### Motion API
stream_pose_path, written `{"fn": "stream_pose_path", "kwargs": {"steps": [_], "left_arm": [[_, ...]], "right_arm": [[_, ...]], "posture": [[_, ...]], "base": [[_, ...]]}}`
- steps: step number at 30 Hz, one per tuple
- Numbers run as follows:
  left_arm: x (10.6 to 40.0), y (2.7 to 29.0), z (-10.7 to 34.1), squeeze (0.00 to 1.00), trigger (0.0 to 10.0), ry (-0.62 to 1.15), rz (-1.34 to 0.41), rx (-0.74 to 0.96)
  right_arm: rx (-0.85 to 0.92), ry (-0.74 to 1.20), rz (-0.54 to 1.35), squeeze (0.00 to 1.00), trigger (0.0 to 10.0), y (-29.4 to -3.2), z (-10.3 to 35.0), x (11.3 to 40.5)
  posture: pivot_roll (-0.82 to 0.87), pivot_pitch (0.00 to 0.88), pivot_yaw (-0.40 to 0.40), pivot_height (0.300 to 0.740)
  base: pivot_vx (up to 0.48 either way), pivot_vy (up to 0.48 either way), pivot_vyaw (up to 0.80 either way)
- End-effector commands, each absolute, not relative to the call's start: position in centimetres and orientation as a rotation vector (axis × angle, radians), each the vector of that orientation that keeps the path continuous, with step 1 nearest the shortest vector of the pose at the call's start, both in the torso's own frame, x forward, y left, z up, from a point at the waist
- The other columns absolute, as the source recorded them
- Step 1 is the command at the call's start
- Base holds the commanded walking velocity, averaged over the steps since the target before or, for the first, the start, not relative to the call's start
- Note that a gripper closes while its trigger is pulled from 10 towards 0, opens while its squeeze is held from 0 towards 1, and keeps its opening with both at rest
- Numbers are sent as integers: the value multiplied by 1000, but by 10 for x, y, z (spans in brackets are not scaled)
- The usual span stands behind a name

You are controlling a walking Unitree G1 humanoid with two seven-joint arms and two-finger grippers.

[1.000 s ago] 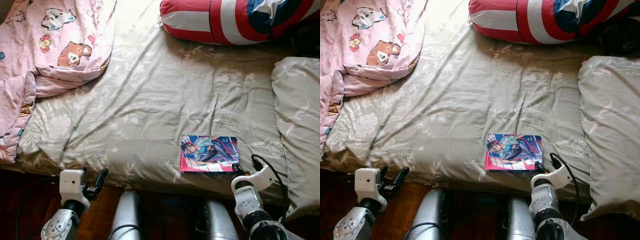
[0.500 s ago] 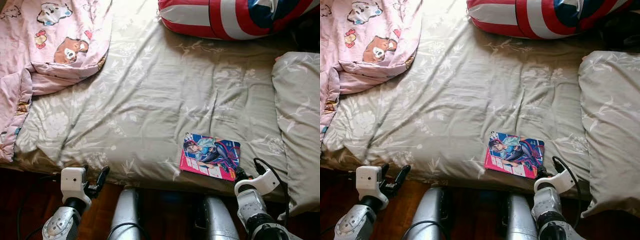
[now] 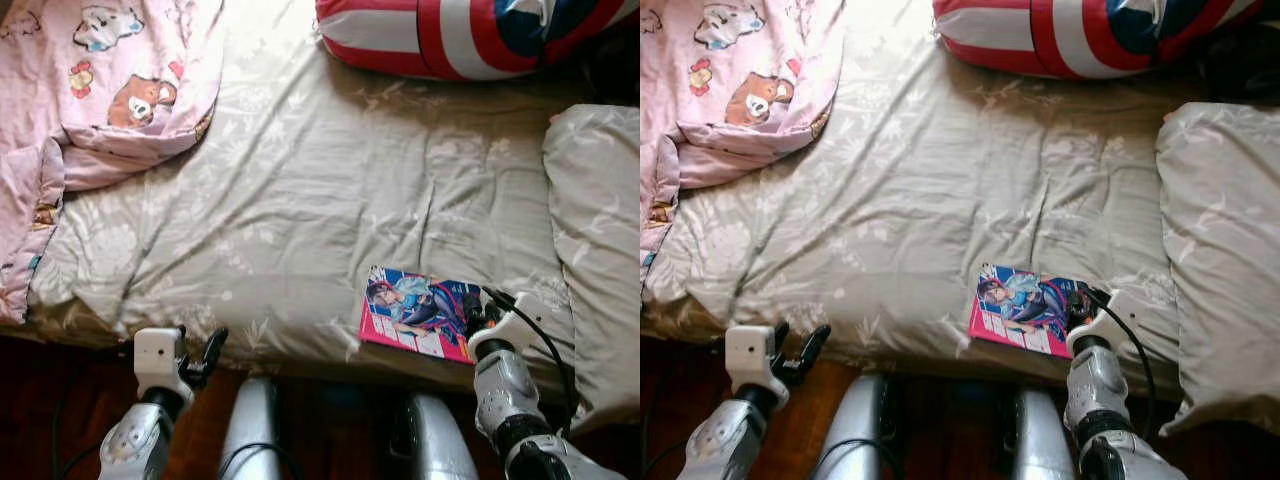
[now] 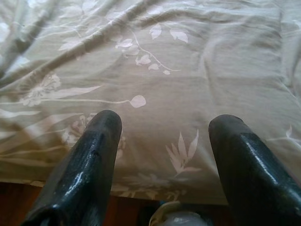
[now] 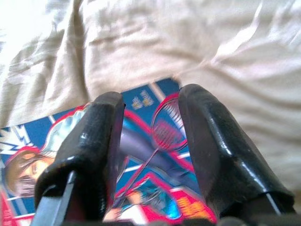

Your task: Clean up the room

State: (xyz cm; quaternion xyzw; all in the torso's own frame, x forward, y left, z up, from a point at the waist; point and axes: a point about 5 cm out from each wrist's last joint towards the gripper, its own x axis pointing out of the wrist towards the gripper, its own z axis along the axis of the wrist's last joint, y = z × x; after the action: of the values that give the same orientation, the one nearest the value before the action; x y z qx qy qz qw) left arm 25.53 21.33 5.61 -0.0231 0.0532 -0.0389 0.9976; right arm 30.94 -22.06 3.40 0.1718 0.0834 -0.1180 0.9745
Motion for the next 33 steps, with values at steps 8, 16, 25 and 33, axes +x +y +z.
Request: {"fn": "stream_pose_path", "kwargs": {"steps": [8, 16, 25, 33], "left_arm": [[257, 215, 16, 0, 10000, 265, -26, -102], [257, 208, -10, 0, 10000, 399, -22, -110], [246, 215, -32, 0, 10000, 568, 49, -100], [232, 210, -48, 0, 10000, 670, 78, -108]], "right_arm": [[196, 291, -140, 0, 10000, -217, -4, 268], [158, 484, -110, 0, 10000, -209, -32, 245], [153, 655, -113, 0, 10000, -202, -49, 233], [161, 707, -107, 0, 10000, -198, -53, 231]], "posture": [[25, 200, 6, 692], [13, 118, -8, 737], [-10, 3, -16, 740], [-28, 0, -14, 740]], "base": [[0, 0, 0], [0, 0, 0], [0, 0, 0], [0, 0, 0]]}}
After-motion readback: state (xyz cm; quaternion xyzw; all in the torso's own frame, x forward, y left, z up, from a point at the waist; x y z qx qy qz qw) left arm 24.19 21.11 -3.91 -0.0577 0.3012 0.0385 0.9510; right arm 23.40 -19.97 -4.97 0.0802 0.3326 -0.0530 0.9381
